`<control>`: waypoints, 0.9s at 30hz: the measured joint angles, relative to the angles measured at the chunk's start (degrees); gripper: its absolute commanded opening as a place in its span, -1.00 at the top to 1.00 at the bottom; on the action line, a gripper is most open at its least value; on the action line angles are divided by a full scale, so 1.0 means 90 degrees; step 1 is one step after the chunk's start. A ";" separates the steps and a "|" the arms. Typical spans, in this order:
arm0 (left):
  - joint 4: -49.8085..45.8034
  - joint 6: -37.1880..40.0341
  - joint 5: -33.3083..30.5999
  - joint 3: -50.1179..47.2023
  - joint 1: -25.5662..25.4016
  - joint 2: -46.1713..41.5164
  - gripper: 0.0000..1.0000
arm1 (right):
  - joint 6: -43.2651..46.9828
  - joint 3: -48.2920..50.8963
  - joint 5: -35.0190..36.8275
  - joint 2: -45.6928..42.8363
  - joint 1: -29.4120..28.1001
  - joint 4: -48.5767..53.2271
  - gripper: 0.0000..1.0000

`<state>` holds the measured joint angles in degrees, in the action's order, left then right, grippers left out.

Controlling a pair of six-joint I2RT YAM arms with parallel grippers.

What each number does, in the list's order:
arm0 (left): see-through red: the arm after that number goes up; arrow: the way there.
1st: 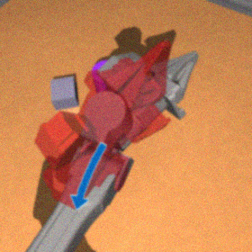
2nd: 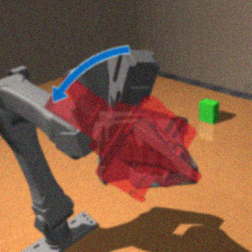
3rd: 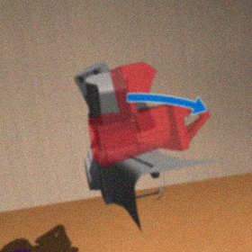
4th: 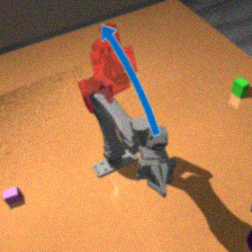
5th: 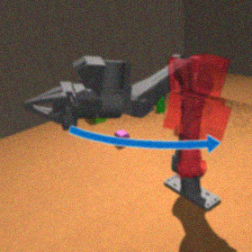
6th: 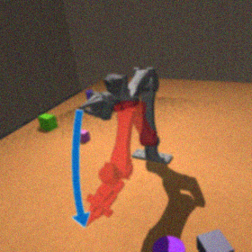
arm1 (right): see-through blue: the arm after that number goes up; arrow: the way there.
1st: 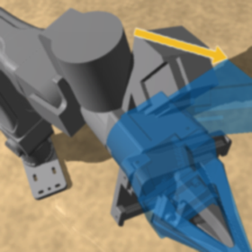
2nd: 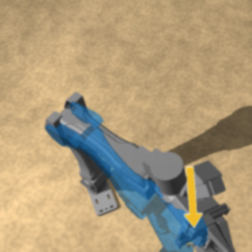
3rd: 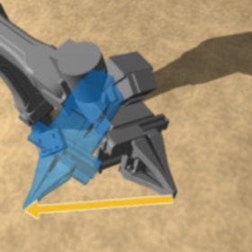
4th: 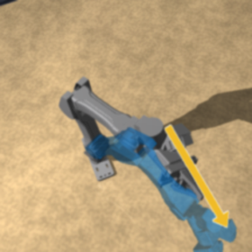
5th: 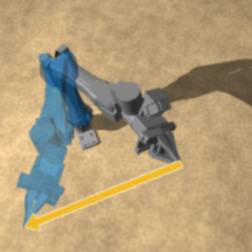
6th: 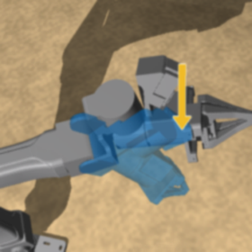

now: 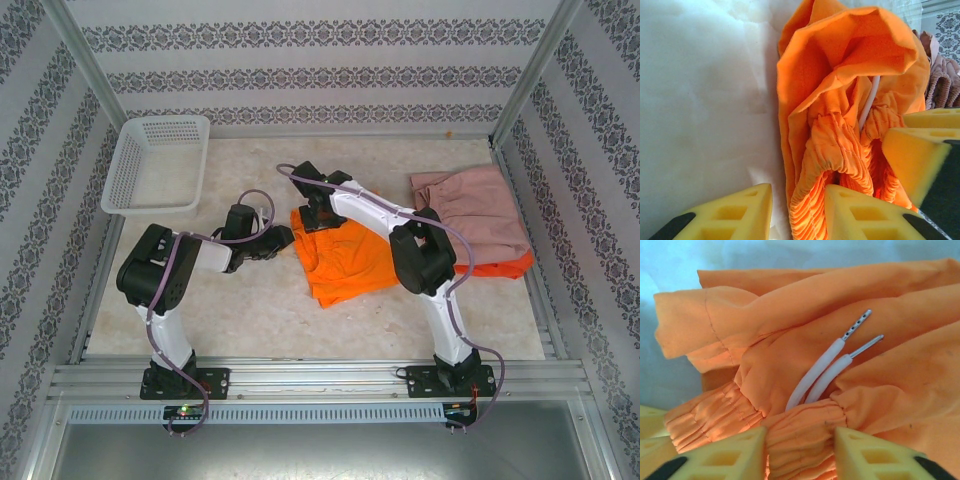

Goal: Fold and stack the shorts

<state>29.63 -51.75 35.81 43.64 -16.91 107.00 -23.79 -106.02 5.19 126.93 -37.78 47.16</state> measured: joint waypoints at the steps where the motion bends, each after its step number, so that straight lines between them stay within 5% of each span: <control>1: 0.0002 0.0000 0.0000 0.0000 0.0002 0.0005 0.36 | 0.0002 -0.0002 0.0007 0.0012 0.0000 -0.0002 0.53; 6: 0.0049 -0.0002 0.0005 0.0000 0.0005 0.0041 0.39 | 0.0039 -0.0068 0.0151 0.0015 -0.0041 0.0049 1.00; 19: 0.0027 -0.0002 0.0024 0.0075 0.0002 0.0107 0.43 | 0.0068 -0.0095 0.0291 -0.0699 -0.0301 0.0068 1.00; 27: 0.0024 0.0000 0.0046 0.0138 0.0005 0.0197 0.53 | -0.0168 -0.0240 -0.0308 -0.0578 -0.0374 -0.0080 1.00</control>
<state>29.85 -51.75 36.23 44.88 -16.86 108.77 -25.30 -108.18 2.42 121.73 -41.15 46.44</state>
